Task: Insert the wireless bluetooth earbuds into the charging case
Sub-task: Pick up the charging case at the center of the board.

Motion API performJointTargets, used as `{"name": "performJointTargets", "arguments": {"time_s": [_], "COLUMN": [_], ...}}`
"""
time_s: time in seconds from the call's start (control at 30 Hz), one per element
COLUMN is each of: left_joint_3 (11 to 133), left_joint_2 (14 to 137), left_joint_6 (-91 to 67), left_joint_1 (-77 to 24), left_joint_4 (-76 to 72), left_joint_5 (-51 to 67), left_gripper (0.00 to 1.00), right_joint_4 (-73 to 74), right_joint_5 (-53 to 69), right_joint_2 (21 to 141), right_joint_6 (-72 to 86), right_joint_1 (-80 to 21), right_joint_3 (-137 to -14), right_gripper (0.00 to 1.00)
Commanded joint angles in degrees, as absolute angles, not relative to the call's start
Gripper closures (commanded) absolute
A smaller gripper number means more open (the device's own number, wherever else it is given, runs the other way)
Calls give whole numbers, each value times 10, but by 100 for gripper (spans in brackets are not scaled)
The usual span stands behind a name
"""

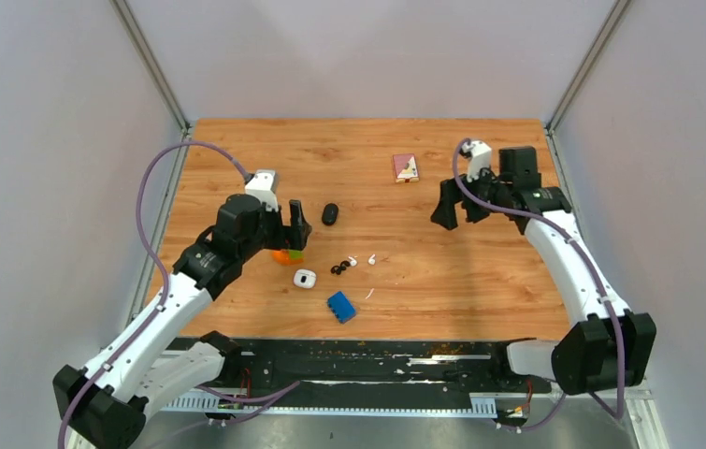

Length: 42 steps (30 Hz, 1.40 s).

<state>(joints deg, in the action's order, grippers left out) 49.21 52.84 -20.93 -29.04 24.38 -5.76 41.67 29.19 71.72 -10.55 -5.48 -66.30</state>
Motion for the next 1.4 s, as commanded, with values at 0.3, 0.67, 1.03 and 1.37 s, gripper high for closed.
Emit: {"name": "performJointTargets", "arguments": {"time_s": [0.3,0.67,1.03,1.37], "left_joint_3": [477,472,389,387], "left_joint_2": [522,624,585,639], "left_joint_6": [-161,-67,-90,-92], "left_joint_1": [-314,-315,-315,-322], "left_joint_4": [276,169,92,85], "left_joint_5": [-28,-93,-177,33], "left_gripper": [0,8,2,5], "right_joint_4": [362,343,385,407], "right_joint_5": [328,332,292,331], "right_joint_2": [835,963,1172,1105], "right_joint_6": [-215,-207,-137,-165], "right_joint_1": [-244,-283,-299,-309], "right_joint_3": [-738,-821,-1031,-984], "right_gripper": [1,13,31,36]}}
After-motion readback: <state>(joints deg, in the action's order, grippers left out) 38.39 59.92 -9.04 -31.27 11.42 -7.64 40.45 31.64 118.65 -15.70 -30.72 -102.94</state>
